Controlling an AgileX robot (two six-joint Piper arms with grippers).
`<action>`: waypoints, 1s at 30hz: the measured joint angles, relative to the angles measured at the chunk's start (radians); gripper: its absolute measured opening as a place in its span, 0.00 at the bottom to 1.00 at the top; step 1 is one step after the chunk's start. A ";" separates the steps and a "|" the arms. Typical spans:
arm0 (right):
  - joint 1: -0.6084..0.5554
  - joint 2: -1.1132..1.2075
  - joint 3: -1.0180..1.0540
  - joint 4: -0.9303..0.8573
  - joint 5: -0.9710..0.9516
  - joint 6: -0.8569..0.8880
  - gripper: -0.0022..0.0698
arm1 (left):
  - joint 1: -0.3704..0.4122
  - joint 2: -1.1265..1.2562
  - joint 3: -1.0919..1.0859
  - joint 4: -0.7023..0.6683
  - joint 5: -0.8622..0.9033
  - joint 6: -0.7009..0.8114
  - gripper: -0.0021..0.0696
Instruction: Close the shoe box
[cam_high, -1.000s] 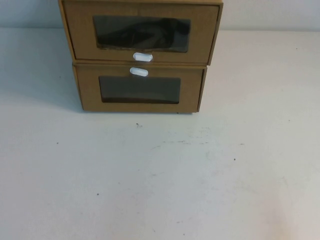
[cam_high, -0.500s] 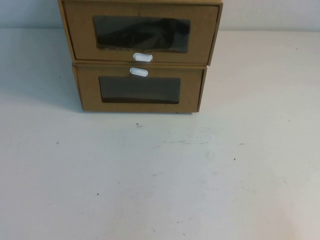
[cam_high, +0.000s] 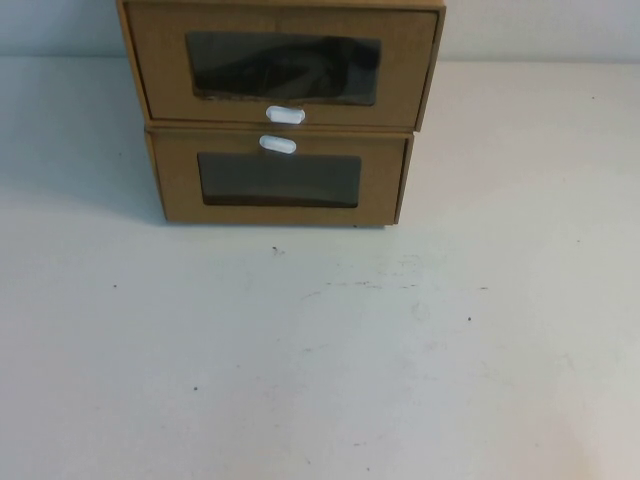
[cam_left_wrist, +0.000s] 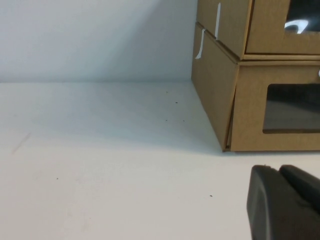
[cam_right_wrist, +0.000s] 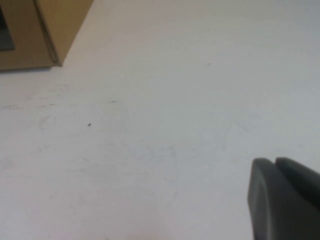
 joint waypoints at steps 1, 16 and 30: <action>0.000 0.000 0.000 0.000 0.002 0.000 0.01 | -0.001 0.000 0.000 0.000 0.000 0.000 0.02; 0.000 -0.001 0.000 0.001 0.002 0.000 0.01 | -0.002 -0.104 0.000 0.979 0.266 -0.797 0.02; 0.000 -0.002 0.000 0.001 0.002 -0.002 0.01 | -0.002 -0.106 0.000 0.998 0.316 -0.852 0.02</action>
